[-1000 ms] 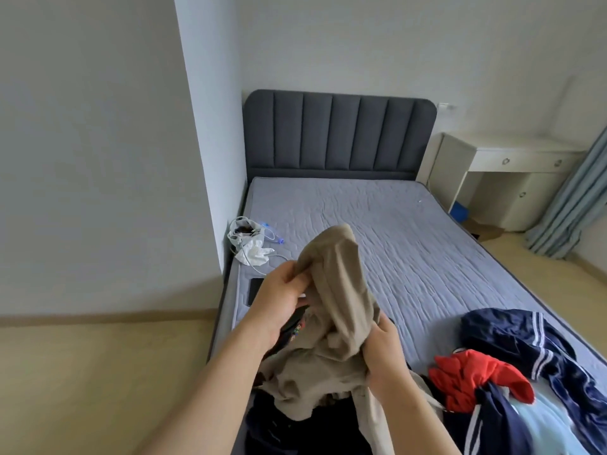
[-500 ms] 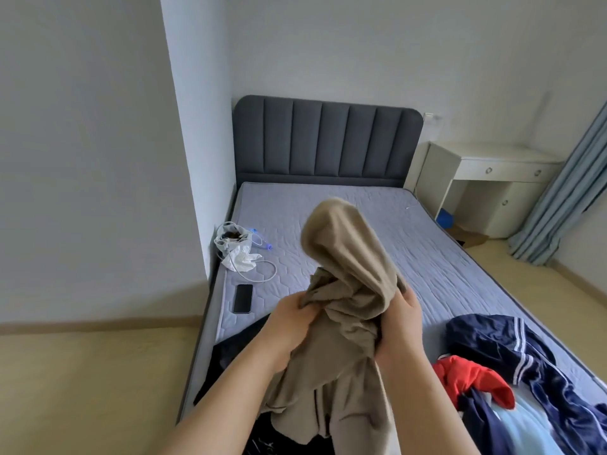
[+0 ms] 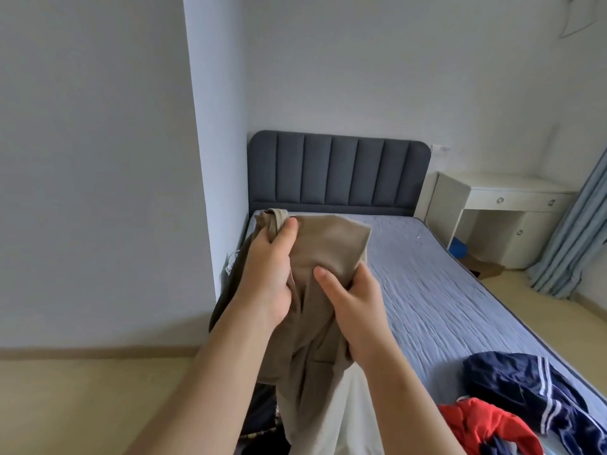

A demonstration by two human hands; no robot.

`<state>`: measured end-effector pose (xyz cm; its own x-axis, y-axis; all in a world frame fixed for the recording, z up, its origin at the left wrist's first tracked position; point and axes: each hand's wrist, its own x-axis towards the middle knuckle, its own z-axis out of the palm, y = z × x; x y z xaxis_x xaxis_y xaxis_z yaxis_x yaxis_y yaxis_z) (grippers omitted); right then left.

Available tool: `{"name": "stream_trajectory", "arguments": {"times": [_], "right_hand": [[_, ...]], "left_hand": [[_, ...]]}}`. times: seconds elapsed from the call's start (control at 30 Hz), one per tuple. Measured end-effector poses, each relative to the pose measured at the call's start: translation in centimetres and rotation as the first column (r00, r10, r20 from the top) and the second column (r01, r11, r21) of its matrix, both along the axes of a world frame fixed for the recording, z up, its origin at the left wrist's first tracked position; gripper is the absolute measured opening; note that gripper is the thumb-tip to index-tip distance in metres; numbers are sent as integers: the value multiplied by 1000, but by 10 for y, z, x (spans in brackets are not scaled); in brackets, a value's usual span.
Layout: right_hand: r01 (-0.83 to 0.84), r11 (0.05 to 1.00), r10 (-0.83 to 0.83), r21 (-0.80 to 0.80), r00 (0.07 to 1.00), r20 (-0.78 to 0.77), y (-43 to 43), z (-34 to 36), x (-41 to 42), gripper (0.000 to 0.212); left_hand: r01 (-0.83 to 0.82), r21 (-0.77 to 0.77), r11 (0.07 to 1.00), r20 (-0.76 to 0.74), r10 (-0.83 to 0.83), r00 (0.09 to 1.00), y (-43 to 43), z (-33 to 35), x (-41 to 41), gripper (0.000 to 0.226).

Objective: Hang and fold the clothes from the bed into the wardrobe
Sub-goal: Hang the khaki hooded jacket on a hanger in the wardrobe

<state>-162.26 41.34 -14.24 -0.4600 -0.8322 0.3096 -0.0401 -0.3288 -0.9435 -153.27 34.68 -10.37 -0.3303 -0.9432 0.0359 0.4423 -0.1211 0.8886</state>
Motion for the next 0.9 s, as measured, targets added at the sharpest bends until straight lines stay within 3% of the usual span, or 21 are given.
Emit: {"name": "stream_trajectory", "arguments": {"times": [0.17,0.27,0.37,0.47,0.53,0.6,0.7,0.8,0.9], "right_hand": [[-126,978,114,-169,991,-76,-8,47,1,18],[-227,958,220,-177,974,-57,-5,50,3,13],[-262,964,265,-46,960,89,-9,19,1,18],[-214,959,177,188,964,197,-10,-20,3,23],[-110,925,68,364,989,128,-6,-45,8,28],[33,891,-57,452,998,39,0,-64,11,7],[92,897,-139,432,987,78,10,-75,14,31],[-30,940,-55,341,970,235,17,-74,12,24],[-121,925,43,360,975,218,21,-77,13,27]], "left_hand": [[-30,-262,965,-34,21,999,6,44,30,42],[-3,-298,954,22,10,1000,5,45,41,42],[26,-145,989,114,-10,993,-4,19,39,31],[44,58,997,143,-52,988,-9,-22,34,21],[58,156,986,142,-81,986,-6,-51,31,14],[49,238,970,155,-88,984,-2,-76,26,11],[141,334,932,110,-187,976,6,-95,21,14],[270,407,873,6,-298,954,8,-104,18,24],[351,505,788,-86,-359,929,9,-106,15,41]]}}
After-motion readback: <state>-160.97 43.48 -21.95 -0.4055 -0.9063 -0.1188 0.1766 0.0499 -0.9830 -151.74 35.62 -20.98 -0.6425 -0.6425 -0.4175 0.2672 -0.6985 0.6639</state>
